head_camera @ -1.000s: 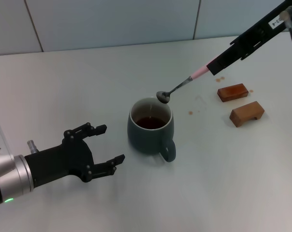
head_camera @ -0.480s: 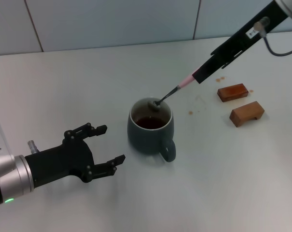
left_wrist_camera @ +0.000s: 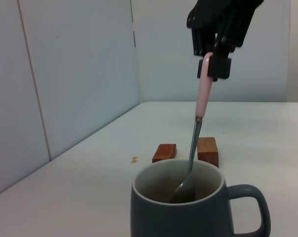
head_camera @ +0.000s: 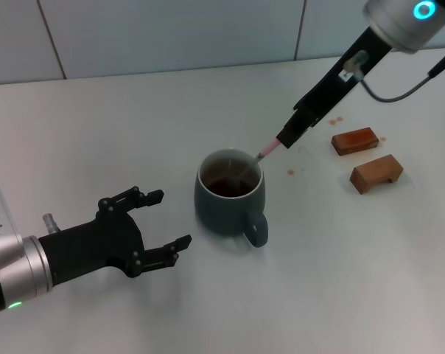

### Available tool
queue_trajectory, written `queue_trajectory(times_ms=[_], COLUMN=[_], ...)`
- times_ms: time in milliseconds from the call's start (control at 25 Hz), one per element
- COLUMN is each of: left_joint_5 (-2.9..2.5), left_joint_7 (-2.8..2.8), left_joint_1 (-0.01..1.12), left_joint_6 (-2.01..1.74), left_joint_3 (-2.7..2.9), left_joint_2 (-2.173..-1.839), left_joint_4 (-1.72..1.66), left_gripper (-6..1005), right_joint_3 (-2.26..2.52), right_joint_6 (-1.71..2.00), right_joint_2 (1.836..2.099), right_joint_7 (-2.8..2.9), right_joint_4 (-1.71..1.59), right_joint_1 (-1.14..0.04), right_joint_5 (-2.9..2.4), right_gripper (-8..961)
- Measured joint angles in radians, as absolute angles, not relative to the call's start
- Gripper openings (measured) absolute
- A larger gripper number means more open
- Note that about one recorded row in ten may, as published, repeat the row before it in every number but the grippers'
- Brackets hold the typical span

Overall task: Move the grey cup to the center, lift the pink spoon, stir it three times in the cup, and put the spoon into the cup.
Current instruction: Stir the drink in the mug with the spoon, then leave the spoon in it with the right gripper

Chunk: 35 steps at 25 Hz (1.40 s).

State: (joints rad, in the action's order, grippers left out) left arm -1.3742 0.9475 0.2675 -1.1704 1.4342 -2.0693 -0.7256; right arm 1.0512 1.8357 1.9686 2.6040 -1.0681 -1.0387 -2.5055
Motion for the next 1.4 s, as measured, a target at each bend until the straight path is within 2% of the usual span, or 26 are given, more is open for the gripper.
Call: queue_trajectory(times_ms=[280,600,880,1120,1400], left_joint_5=[-1.372,-1.371,-1.37,-1.37,-1.37], left_joint_7=[0.948,0.948,0.947,0.947,0.947], left_joint_1=[0.274,0.276,0.279,0.281,0.282], left_joint_6=[-1.17,-1.17,-1.17,-1.17,-1.171], left_joint_3=[1.439,1.441,1.442,1.443,1.444], left_joint_2=[-2.071,-2.071,-2.072,-2.072,-2.072], left_joint_4=[-0.721,-0.718,-0.716,-0.716,-0.716], left_gripper=[841,841,841,841,841], right_joint_3=[1.081,1.092,1.091,1.085,1.086], right_joint_6=[1.783,1.797,1.691,1.74,1.74], right_joint_2=[1.985,2.025,2.02,2.015,2.051], right_joint_7=[2.593,2.571,2.553,2.556,2.554], right_joint_4=[-0.993,-0.967,-0.899,-0.928,-0.907], right_joint_1=[-1.091,-1.132,-1.149,-1.152,-1.184], right_joint_5=[-2.599,-2.603,-2.631,-2.661,-2.642], right_gripper=[121,120,120,120,121])
